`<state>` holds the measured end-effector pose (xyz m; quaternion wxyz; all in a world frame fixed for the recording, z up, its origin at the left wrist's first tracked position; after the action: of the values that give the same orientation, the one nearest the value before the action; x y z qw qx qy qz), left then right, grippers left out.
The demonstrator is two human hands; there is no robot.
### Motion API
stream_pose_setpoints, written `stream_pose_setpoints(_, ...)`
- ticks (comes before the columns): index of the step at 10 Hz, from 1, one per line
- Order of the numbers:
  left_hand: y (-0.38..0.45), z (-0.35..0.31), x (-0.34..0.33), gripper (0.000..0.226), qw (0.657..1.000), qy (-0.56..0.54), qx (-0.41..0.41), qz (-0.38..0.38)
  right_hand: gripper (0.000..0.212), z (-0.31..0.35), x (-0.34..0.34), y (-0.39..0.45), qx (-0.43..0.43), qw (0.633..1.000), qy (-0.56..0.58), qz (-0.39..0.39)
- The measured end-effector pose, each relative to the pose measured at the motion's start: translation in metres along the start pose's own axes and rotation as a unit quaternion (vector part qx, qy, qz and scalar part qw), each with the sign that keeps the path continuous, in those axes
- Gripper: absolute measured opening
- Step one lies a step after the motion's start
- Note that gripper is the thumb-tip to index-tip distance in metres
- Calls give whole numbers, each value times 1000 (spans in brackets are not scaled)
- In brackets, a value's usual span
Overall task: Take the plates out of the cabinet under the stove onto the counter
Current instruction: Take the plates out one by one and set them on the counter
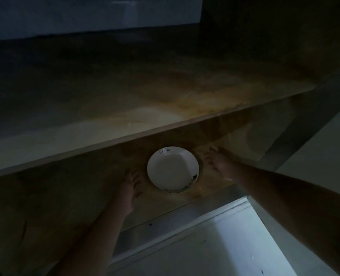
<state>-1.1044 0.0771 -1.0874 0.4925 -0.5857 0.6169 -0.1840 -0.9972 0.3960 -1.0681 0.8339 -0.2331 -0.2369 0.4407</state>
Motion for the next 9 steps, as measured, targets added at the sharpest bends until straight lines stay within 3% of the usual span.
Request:
stream_pose_setpoints(1,8,5,-20,53,974,213,-45,65,45,0,-2,-2,3,1000,21,5)
stream_pose_setpoints(2,6,8,-27,57,960,258,-59,91,47,-7,-6,1,2,999,39,16)
stream_pose_setpoints(4,12,19,-34,59,969,223,-34,105,56,-7,-41,-5,9,989,100,108)
stream_pose_setpoints(6,18,18,-33,56,977,164,-24,135,54,-9,-36,-3,15,993,91,80)
stream_pose_setpoints(9,31,17,-26,69,967,203,22,153,65,-21,-42,-7,-43,994,81,62)
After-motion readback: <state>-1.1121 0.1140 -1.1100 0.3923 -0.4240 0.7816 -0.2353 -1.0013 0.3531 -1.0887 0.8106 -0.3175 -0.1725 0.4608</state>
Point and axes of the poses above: each hand's wrist, its own y-axis towards the middle knuckle, its own x-axis out of the back of the hand, z = x × y, the point moved 8 cm from there along y, towards the middle knuckle
